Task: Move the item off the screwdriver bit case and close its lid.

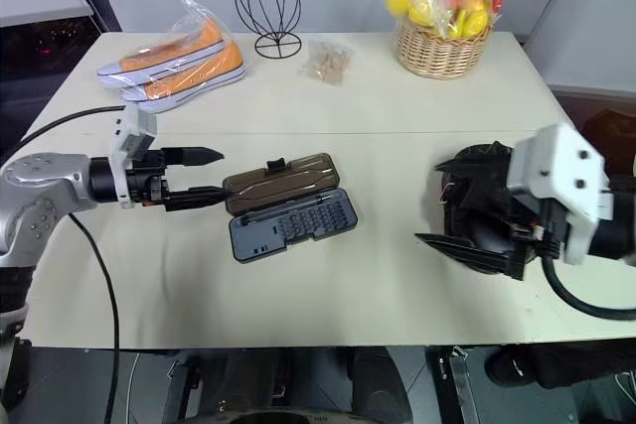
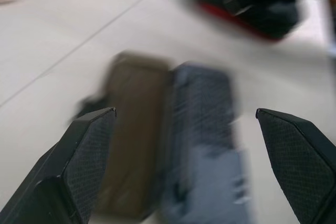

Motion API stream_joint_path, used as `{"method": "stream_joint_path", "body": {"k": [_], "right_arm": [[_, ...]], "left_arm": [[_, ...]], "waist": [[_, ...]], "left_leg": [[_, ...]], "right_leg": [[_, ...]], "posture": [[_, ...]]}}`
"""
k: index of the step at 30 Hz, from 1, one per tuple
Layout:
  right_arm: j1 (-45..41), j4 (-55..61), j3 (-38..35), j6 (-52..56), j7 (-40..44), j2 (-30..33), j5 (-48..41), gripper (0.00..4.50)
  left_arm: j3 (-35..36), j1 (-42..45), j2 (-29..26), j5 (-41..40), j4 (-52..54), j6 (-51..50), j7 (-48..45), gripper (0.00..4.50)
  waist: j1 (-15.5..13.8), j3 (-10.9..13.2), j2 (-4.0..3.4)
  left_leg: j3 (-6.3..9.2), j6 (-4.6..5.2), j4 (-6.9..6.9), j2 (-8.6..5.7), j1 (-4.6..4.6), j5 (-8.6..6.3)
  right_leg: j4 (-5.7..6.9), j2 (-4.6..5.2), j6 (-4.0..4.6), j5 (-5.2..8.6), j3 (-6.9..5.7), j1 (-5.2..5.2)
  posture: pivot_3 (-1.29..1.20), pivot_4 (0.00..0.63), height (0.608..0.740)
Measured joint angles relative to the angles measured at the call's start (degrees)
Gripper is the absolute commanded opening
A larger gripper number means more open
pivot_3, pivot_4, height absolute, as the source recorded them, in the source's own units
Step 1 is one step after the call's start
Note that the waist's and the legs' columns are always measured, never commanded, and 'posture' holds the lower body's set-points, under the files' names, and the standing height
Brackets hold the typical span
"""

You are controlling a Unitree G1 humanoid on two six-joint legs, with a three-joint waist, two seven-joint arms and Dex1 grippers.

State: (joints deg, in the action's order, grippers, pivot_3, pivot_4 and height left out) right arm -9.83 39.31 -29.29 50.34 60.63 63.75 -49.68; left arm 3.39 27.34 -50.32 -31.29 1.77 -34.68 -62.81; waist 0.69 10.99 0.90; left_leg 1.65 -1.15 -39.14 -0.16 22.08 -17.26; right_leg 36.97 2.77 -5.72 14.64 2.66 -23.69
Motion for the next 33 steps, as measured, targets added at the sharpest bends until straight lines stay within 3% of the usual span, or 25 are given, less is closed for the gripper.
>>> {"method": "stream_joint_path", "body": {"k": [4, 8, 18, 23, 32, 33], "right_arm": [[-5.2, -5.1, 12.2, -3.5, 0.5, -1.6, 3.0, 4.47], [-8.7, -9.0, 19.0, -6.6, 0.7, -3.2, 6.3, 4.47], [-12.3, -10.2, 22.2, -7.1, -0.1, -4.6, 6.8, 4.47], [-11.9, -9.0, 21.6, -6.5, -1.2, -4.6, 6.2, 4.50], [-9.7, -7.3, 19.3, -5.5, -1.8, -3.7, 5.3, 4.50], [-9.5, -7.3, 19.3, -5.5, -1.8, -3.7, 5.3, 4.50]], "left_arm": [[-2.9, 4.8, 2.9, 7.2, -11.7, 7.2, 0.9, 4.50], [-6.4, 11.1, 8.4, 12.7, -24.2, 13.7, 0.8, 4.50], [-11.5, 21.3, 16.3, 22.2, -48.1, 28.3, -3.3, 4.50], [-13.0, 25.1, 18.8, 27.3, -58.5, 36.6, -3.5, 2.24], [-13.8, 29.0, 20.0, 32.1, -65.3, 44.4, -5.0, 2.24], [-13.8, 29.1, 20.2, 32.3, -65.7, 45.2, -5.3, 1.71]], "waist": [[-0.3, 0.0, 0.00], [-0.2, 0.0, 0.01], [0.0, 0.0, 0.01], [-0.1, 0.0, 0.02], [-0.1, 0.0, 0.03], [-0.1, 0.0, 0.03]], "left_leg": [[0.01, 0.00, -0.03, -0.06, 0.10, 0.00], [-0.01, 0.00, -0.05, -0.11, 0.35, 0.00], [-0.06, 0.00, -0.03, -0.16, 0.47, 0.00], [-0.05, 0.01, -0.03, -0.16, 0.48, 0.00], [-0.04, 0.01, -0.04, -0.13, 0.46, 0.00], [-0.04, 0.01, -0.04, -0.13, 0.46, 0.00]], "right_leg": [[0.00, 0.04, -0.14, -0.08, -0.03, -0.06], [0.08, 0.07, -0.24, -0.14, -0.03, -0.35], [0.16, 0.02, -0.24, -0.14, -0.01, -0.59], [0.16, 0.02, -0.25, -0.14, -0.01, -0.59], [0.20, 0.03, -0.25, -0.15, -0.01, -0.57], [0.21, 0.03, -0.25, -0.15, -0.01, -0.56]], "posture": [[0.00, 0.150, 0.740], [0.00, 0.150, 0.740], [0.00, 0.150, 0.740], [0.00, 0.150, 0.740], [0.00, 0.150, 0.740], [0.00, 0.150, 0.740]]}}
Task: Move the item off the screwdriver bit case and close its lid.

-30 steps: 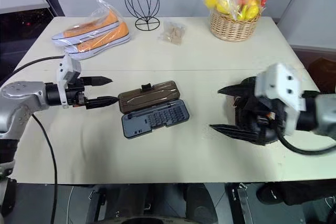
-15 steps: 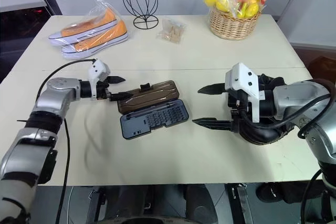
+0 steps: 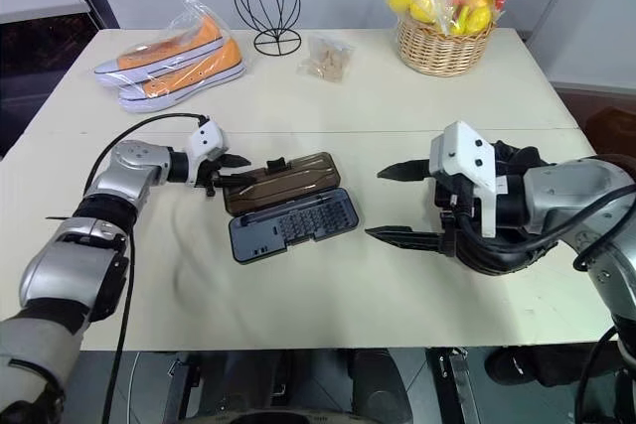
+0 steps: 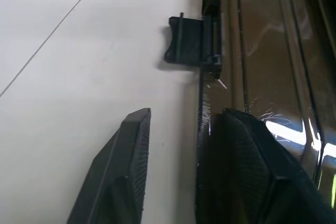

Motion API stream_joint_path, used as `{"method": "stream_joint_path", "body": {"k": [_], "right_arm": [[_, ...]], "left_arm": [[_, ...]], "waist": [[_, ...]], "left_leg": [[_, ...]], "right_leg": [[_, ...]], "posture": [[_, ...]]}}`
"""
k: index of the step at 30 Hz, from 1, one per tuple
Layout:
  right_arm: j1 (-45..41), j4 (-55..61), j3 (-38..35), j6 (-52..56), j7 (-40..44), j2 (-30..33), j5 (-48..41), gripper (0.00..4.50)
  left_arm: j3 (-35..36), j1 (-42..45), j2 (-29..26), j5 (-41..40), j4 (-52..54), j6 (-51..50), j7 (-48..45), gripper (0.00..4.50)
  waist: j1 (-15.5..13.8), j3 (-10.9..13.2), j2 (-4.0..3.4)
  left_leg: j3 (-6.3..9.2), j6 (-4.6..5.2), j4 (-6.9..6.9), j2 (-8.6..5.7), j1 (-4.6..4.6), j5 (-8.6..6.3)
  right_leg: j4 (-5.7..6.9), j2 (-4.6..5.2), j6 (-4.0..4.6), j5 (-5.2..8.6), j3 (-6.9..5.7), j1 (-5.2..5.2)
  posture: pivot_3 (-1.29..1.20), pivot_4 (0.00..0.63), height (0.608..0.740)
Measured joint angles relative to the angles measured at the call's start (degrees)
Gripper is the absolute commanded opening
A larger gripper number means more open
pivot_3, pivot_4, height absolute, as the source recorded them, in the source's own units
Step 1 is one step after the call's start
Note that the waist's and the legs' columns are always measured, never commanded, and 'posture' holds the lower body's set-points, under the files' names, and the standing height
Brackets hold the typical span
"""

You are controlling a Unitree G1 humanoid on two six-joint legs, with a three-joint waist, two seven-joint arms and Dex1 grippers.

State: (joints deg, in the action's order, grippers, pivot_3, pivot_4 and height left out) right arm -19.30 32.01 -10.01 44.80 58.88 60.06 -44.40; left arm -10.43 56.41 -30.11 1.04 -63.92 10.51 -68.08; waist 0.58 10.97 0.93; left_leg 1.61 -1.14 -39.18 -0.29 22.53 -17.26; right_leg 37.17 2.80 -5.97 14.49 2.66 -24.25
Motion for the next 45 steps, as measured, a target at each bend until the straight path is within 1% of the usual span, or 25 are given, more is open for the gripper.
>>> {"method": "stream_joint_path", "body": {"k": [2, 3, 4, 11, 13, 15, 18, 24, 28, 35, 38, 41, 42, 43, 44, 45], "right_arm": [[0.5, 0.0, 0.0, 0.0, 0.0, 0.3, 0.1, 4.50], [0.6, 0.0, 0.0, 0.0, 0.0, 0.4, 0.1, 4.50], [0.7, 0.0, 0.0, 0.0, 0.1, 0.6, 0.1, 4.50], [2.5, 0.2, -2.7, 0.7, 0.7, 2.7, -0.8, 4.50], [4.5, 0.5, -3.8, 1.0, 1.5, 3.7, -0.9, 4.50], [9.5, 1.5, -6.5, 0.9, 3.5, 5.5, -0.7, 4.50], [14.4, 2.8, -9.2, 0.4, 5.8, 6.3, -0.6, 4.50], [19.5, 3.7, -12.9, 0.2, 6.0, 6.1, 0.4, 4.50], [20.9, 4.3, -13.7, 0.1, 5.2, 5.7, 0.4, 4.50], [20.3, 4.9, -13.2, -0.9, 3.5, 4.6, 0.5, 4.50], [19.4, 4.7, -12.3, -1.6, 3.4, 4.6, 0.9, 4.50], [18.5, 3.3, -10.5, -2.3, 3.6, 4.6, 1.4, 4.50], [18.2, 3.0, -10.1, -2.6, 3.7, 4.6, 1.5, 4.50], [17.7, 2.5, -9.5, -3.0, 3.9, 4.6, 1.6, 4.50], [17.6, 2.5, -9.3, -3.1, 4.0, 4.6, 1.7, 4.50], [17.1, 2.4, -8.7, -3.4, 4.3, 4.6, 1.9, 4.50]], "left_arm": [[0.1, 0.0, 0.3, 0.2, -0.3, 0.7, -1.3, 0.94], [0.1, 0.0, 0.5, 0.3, -0.4, 1.0, -1.6, 0.40], [0.1, 0.0, 0.4, 0.5, -0.5, 1.2, -1.7, 0.04], [0.6, 0.1, 1.2, 0.8, -0.5, 1.3, -3.7, 0.04], [0.6, 0.1, 2.0, 0.9, -0.2, 1.3, -5.1, 0.04], [0.0, 0.5, 3.6, 1.1, 0.1, 2.0, -7.5, 0.04], [-1.1, 1.3, 5.4, 2.2, 0.3, 3.1, -9.8, 0.04], [-3.4, 3.4, 8.8, 4.7, 0.0, 5.6, -12.6, 0.04], [-3.6, 3.5, 8.8, 5.2, 0.0, 6.7, -13.0, 0.04], [-3.1, 1.7, 7.4, 4.6, 2.4, 6.2, -13.0, 0.04], [-2.5, 0.5, 6.4, 4.2, 3.8, 4.6, -13.2, 0.91], [-1.7, -0.9, 4.5, 3.1, 6.2, 1.7, -14.2, 2.42], [-1.6, -1.5, 4.1, 2.8, 7.3, 1.0, -14.3, 2.86], [-1.4, -2.7, 3.3, 2.2, 9.7, -0.4, -14.3, 3.50], [-1.1, -3.5, 2.8, 2.0, 10.9, -1.3, -14.5, 3.84], [-0.7, -4.8, 1.8, 1.0, 13.6, -3.3, -15.1, 3.84]], "waist": [[0.0, 0.0, 0.00], [0.0, 0.0, 0.00], [0.0, 0.0, 0.00], [-0.3, 0.0, 0.00], [-0.6, 0.0, 0.00], [-1.4, 0.0, 0.01], [-1.6, 0.0, 0.02], [-1.3, 0.0, 0.04], [-1.3, 0.0, 0.04], [-0.8, 0.0, 0.04], [-0.1, 0.0, 0.04], [0.3, 0.0, 0.04], [0.3, 0.0, 0.04], [0.2, 0.0, 0.04], [0.2, 0.0, 0.04], [0.2, 0.0, 0.04]], "left_leg": [[0.00, 0.00, 0.00, 0.00, 0.00, 0.00], [0.00, 0.00, 0.00, 0.00, 0.00, 0.00], [0.01, 0.00, -0.01, 0.01, 0.00, 0.00], [0.02, 0.01, 0.00, 0.00, 0.00, -0.01], [0.01, 0.02, 0.00, -0.01, 0.01, -0.01], [0.01, 0.03, -0.01, -0.08, 0.03, -0.02], [0.01, 0.03, -0.03, -0.14, 0.06, -0.02], [0.03, 0.04, -0.05, -0.17, 0.02, -0.02], [0.04, 0.04, -0.05, -0.14, 0.00, -0.02], [0.03, 0.04, -0.05, -0.02, -0.05, -0.02], [0.03, 0.04, -0.05, 0.01, -0.08, -0.02], [0.03, 0.04, -0.05, 0.03, -0.11, -0.02], [0.03, 0.04, -0.05, 0.04, -0.11, -0.02], [0.03, 0.04, -0.05, 0.05, -0.10, -0.02], [0.03, 0.04, -0.05, 0.07, -0.10, -0.02], [0.03, 0.04, -0.05, 0.11, -0.08, -0.02]], "right_leg": [[0.00, 0.00, 0.00, 0.00, 0.00, 0.01], [0.00, 0.00, 0.00, 0.00, 0.00, 0.01], [0.00, 0.00, 0.00, 0.00, 0.00, 0.01], [-0.02, 0.03, 0.00, 0.00, 0.00, 0.04], [-0.04, 0.04, -0.01, 0.00, 0.00, 0.05], [-0.07, 0.04, -0.01, 0.01, -0.02, 0.08], [-0.08, 0.06, -0.01, 0.01, -0.02, 0.08], [-0.07, 0.03, -0.04, -0.01, 0.00, 0.10], [-0.05, 0.01, -0.04, -0.01, 0.00, 0.10], [-0.03, -0.10, -0.03, -0.01, 0.01, 0.10], [0.02, -0.14, -0.03, -0.01, 0.01, 0.10], [0.07, -0.17, -0.02, -0.01, 0.03, 0.10], [0.06, -0.17, -0.02, -0.01, 0.03, 0.10], [0.06, -0.16, -0.02, -0.01, 0.03, 0.10], [0.06, -0.15, -0.02, -0.01, 0.03, 0.10], [0.06, -0.14, -0.02, -0.01, 0.03, 0.08]], "posture": [[0.00, 0.150, 0.740], [0.00, 0.150, 0.740], [0.00, 0.150, 0.740], [0.00, 0.150, 0.740], [0.00, 0.150, 0.740], [0.00, 0.150, 0.740], [0.00, 0.150, 0.740], [0.00, 0.150, 0.740], [0.00, 0.150, 0.740], [0.00, 0.150, 0.740], [0.00, 0.150, 0.740], [0.00, 0.150, 0.740], [0.00, 0.150, 0.740], [0.00, 0.150, 0.740], [0.00, 0.150, 0.740], [0.00, 0.150, 0.740]]}}
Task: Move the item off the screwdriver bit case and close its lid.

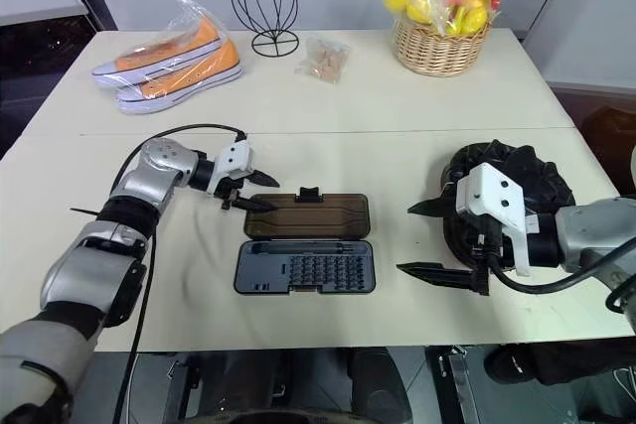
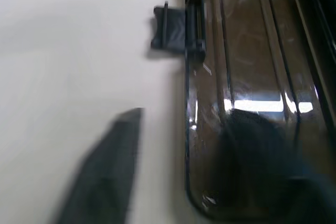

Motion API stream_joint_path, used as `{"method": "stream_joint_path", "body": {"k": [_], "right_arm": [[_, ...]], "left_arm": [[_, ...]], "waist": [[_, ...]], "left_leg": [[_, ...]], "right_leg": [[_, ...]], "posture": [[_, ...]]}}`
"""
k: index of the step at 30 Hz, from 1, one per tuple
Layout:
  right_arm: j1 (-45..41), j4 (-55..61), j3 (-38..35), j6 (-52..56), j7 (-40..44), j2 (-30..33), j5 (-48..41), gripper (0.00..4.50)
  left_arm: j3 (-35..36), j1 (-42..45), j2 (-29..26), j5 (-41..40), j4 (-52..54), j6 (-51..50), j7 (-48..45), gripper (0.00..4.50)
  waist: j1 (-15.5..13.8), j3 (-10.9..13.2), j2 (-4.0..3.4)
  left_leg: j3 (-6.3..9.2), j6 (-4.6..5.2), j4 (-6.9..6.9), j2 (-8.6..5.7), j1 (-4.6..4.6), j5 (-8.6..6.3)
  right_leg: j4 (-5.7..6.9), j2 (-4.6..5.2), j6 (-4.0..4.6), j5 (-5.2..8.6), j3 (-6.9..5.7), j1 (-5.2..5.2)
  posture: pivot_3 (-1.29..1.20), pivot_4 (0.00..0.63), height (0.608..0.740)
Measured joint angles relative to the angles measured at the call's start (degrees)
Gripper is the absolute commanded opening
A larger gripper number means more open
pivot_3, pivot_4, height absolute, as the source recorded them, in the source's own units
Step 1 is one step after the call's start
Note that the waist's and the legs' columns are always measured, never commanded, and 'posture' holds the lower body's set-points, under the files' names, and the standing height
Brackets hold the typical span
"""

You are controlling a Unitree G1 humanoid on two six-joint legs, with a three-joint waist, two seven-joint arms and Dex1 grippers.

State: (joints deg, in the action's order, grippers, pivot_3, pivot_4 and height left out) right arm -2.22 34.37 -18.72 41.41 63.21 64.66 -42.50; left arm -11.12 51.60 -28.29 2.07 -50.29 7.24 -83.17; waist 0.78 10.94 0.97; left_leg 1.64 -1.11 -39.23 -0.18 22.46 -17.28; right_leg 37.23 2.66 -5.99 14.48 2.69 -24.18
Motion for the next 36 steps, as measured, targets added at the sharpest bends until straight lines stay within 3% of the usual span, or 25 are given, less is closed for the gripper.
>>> {"method": "stream_joint_path", "body": {"k": [4, 8, 11, 16, 17, 21, 26, 36], "right_arm": [[-0.8, -1.3, 1.2, -1.0, 0.9, 0.0, 0.7, 4.50], [-2.3, -3.1, 4.3, -2.5, 2.4, 0.0, 1.8, 4.50], [-8.7, -6.2, 9.4, -3.5, 3.0, -1.4, 3.2, 4.50], [-19.0, -14.3, 19.5, -5.9, 3.2, -6.2, 9.6, 4.50], [-20.8, -16.1, 21.2, -6.3, 3.0, -7.5, 10.9, 4.50], [-28.1, -23.4, 26.0, -7.3, 1.2, -13.3, 16.0, 4.50], [-31.2, -27.7, 29.6, -9.2, 0.6, -17.6, 20.3, 4.50], [-37.1, -41.6, 34.4, -15.0, 0.4, -24.5, 29.6, 4.50]], "left_arm": [[3.1, -5.2, -7.9, -7.3, 18.4, -14.4, -4.7, 3.84], [6.1, -12.6, -17.5, -22.4, 45.0, -36.2, -8.5, 3.84], [7.6, -20.5, -20.3, -30.5, 60.9, -46.3, -7.7, 3.00], [1.8, -31.9, -19.3, -28.5, 67.7, -44.6, -1.9, 0.36], [1.0, -33.0, -19.6, -27.1, 67.7, -42.5, -1.4, 0.06], [-1.3, -33.8, -18.3, -23.4, 65.9, -38.1, 2.1, 0.06], [-1.7, -32.7, -13.9, -22.7, 63.0, -38.6, 6.8, 0.06], [-3.6, -34.8, -14.4, -21.7, 62.9, -36.7, 8.5, 0.06]], "waist": [[0.1, 0.0, 0.02], [0.2, 0.0, -0.04], [0.1, 0.0, -0.10], [0.1, 0.0, -0.10], [0.1, 0.0, -0.09], [-0.1, 0.0, -0.11], [-0.1, 0.0, -0.10], [0.3, 0.0, -0.13]], "left_leg": [[0.00, 0.00, 0.00, 0.04, 0.04, 0.00], [-0.02, 0.00, 0.02, 0.04, 0.01, 0.00], [-0.05, -0.01, 0.01, 0.02, -0.16, 0.00], [-0.02, -0.03, 0.01, 0.04, -0.22, 0.01], [-0.02, -0.03, 0.01, 0.04, -0.22, 0.02], [-0.04, -0.03, 0.01, 0.02, -0.16, 0.02], [-0.05, -0.03, 0.01, -0.03, -0.02, 0.02], [-0.08, -0.03, 0.03, 0.00, -0.05, 0.02]], "right_leg": [[0.00, 0.01, 0.00, 0.00, 0.01, -0.04], [-0.02, 0.09, 0.00, 0.01, 0.04, -0.01], [-0.05, 0.14, 0.00, 0.01, 0.04, 0.19], [-0.05, 0.03, 0.04, 0.02, 0.04, 0.21], [-0.06, 0.01, 0.04, 0.02, 0.04, 0.21], [-0.04, 0.06, 0.04, 0.01, 0.05, 0.15], [-0.05, 0.14, 0.03, 0.00, 0.03, 0.02], [0.01, 0.10, 0.05, -0.01, 0.05, -0.04]], "posture": [[0.00, 0.150, 0.740], [0.00, 0.150, 0.740], [0.00, 0.150, 0.740], [0.00, 0.150, 0.740], [0.00, 0.150, 0.740], [0.00, 0.150, 0.740], [0.00, 0.150, 0.740], [0.00, 0.150, 0.740]]}}
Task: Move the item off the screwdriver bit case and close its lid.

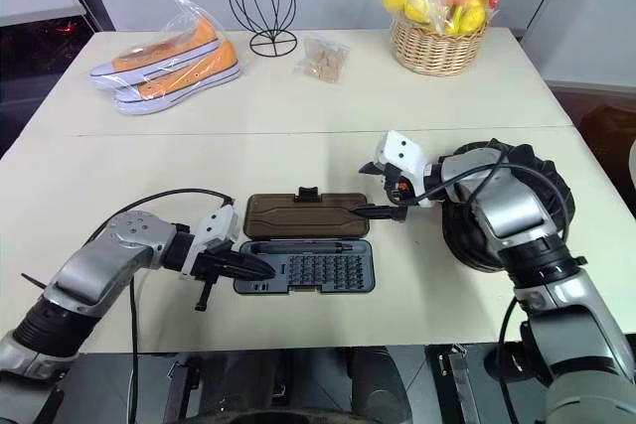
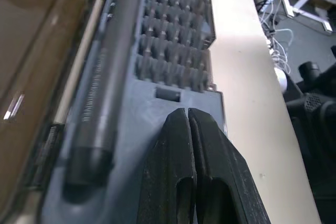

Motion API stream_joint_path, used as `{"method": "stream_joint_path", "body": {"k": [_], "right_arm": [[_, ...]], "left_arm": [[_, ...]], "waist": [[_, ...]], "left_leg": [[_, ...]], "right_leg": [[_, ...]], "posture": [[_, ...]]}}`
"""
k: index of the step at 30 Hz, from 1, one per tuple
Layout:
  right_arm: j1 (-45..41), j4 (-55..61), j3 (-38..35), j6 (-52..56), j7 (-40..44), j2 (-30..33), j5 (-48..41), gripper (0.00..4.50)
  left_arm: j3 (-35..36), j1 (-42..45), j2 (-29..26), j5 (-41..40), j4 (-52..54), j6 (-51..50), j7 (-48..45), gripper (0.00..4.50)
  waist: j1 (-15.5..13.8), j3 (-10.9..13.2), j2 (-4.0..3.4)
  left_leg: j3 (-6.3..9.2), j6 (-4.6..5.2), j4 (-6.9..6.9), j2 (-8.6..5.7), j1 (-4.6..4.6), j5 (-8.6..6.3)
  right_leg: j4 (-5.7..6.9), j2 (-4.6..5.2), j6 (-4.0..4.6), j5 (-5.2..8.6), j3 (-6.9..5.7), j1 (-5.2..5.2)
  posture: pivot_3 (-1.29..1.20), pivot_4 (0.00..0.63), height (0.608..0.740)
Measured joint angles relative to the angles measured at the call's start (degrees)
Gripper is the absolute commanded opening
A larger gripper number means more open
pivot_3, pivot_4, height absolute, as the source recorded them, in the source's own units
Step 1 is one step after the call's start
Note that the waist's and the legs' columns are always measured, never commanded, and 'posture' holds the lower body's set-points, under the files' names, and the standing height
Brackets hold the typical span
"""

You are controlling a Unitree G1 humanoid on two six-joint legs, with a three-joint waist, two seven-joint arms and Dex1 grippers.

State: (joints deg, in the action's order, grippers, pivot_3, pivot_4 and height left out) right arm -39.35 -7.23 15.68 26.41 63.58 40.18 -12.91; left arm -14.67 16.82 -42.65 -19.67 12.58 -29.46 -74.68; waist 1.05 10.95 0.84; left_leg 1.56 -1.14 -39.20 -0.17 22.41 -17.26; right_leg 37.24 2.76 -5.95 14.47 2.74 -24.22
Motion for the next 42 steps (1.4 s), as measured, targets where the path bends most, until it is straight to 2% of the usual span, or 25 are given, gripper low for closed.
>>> {"method": "stream_joint_path", "body": {"k": [7, 10, 13, 18, 21, 24, 27, 35, 38, 42], "right_arm": [[-3.9, -9.6, 3.6, -4.0, -0.5, -5.2, 6.3, 4.50], [-5.2, -13.9, 4.7, -6.3, -1.1, -7.0, 9.1, 3.63], [-5.3, -15.4, 5.6, -8.9, -0.1, -7.2, 11.0, 2.21], [-5.5, -16.3, 6.0, -13.0, 1.0, -7.5, 13.1, 2.21], [-5.5, -17.3, 6.0, -15.3, 1.1, -7.8, 14.1, 1.40], [-5.5, -18.0, 6.2, -17.4, 1.6, -8.1, 14.8, 0.09], [-5.6, -17.9, 6.3, -19.4, 2.7, -7.8, 16.1, 0.04], [-4.0, -17.3, 6.1, -22.6, 1.3, -7.8, 17.8, 0.04], [-2.3, -14.0, 6.0, -23.4, -1.2, -7.6, 19.6, 0.04], [2.1, -1.0, 4.8, -21.2, -6.4, -5.4, 23.3, 0.04]], "left_arm": [[-0.3, -0.2, 0.5, 0.4, -1.4, 2.9, 0.6, 0.06], [-0.3, -0.2, 1.0, 0.4, -1.9, 3.5, 1.1, 0.00], [-0.3, -0.3, 1.0, 0.4, -1.7, 3.5, 1.4, 0.00], [-0.1, -1.1, 1.0, 0.4, -1.1, 3.5, 2.5, 0.00], [0.0, -1.5, 1.0, 0.4, -1.0, 3.6, 2.9, 0.00], [0.1, -2.2, 1.0, 0.4, -0.6, 3.7, 3.7, 0.00], [0.2, -2.6, 0.9, 0.4, -0.7, 3.7, 4.0, 0.00], [0.2, -2.6, 0.9, 0.4, -0.9, 3.8, 4.1, 0.00], [0.2, -2.5, 0.9, 0.4, -1.2, 3.9, 3.9, 0.00], [0.2, -2.5, 1.0, 0.4, -1.2, 3.9, 4.0, 0.00]], "waist": [[-0.1, 0.0, -0.04], [-0.2, 0.0, -0.05], [-0.2, 0.0, -0.07], [-0.1, -0.1, -0.18], [0.0, -0.2, -0.22], [0.0, -0.2, -0.23], [0.1, -0.2, -0.19], [0.1, -0.2, -0.21], [0.1, -0.2, -0.21], [0.1, -0.2, -0.22]], "left_leg": [[-0.02, -0.01, 0.00, -0.02, -0.02, 0.00], [-0.01, -0.01, 0.00, -0.03, -0.03, 0.01], [-0.01, -0.01, 0.00, -0.03, -0.03, 0.01], [-0.01, -0.01, 0.00, -0.03, -0.13, 0.00], [0.00, -0.01, 0.00, -0.03, -0.24, 0.00], [0.00, 0.00, 0.03, -0.03, -0.44, 0.00], [0.02, 0.03, 0.22, 0.00, -1.12, -0.03], [0.03, 0.03, 0.22, 0.02, -1.08, -0.02], [0.04, 0.03, 0.21, 0.02, -1.08, -0.02], [0.05, 0.03, 0.21, 0.02, -1.04, -0.02]], "right_leg": [[0.00, 0.03, 0.01, -0.01, 0.00, 0.01], [0.01, 0.03, 0.02, -0.02, 0.00, 0.03], [0.01, 0.04, 0.02, -0.02, 0.00, 0.04], [0.01, 0.03, 0.02, -0.02, 0.00, 0.15], [0.00, 0.02, 0.03, -0.02, -0.01, 0.27], [-0.03, 0.02, 0.03, -0.02, 0.00, 0.47], [-0.19, -0.03, 0.12, 0.04, -0.03, 1.13], [-0.14, -0.02, 0.11, 0.04, -0.02, 1.05], [-0.12, -0.02, 0.11, 0.04, -0.02, 1.04], [-0.10, -0.02, 0.12, 0.04, -0.02, 0.99]], "posture": [[0.00, 0.150, 0.740], [0.00, 0.150, 0.740], [0.00, 0.150, 0.740], [0.00, 0.150, 0.740], [0.00, 0.150, 0.740], [0.00, 0.150, 0.740], [0.00, 0.150, 0.740], [0.00, 0.150, 0.740], [0.00, 0.150, 0.740], [0.00, 0.150, 0.740]]}}
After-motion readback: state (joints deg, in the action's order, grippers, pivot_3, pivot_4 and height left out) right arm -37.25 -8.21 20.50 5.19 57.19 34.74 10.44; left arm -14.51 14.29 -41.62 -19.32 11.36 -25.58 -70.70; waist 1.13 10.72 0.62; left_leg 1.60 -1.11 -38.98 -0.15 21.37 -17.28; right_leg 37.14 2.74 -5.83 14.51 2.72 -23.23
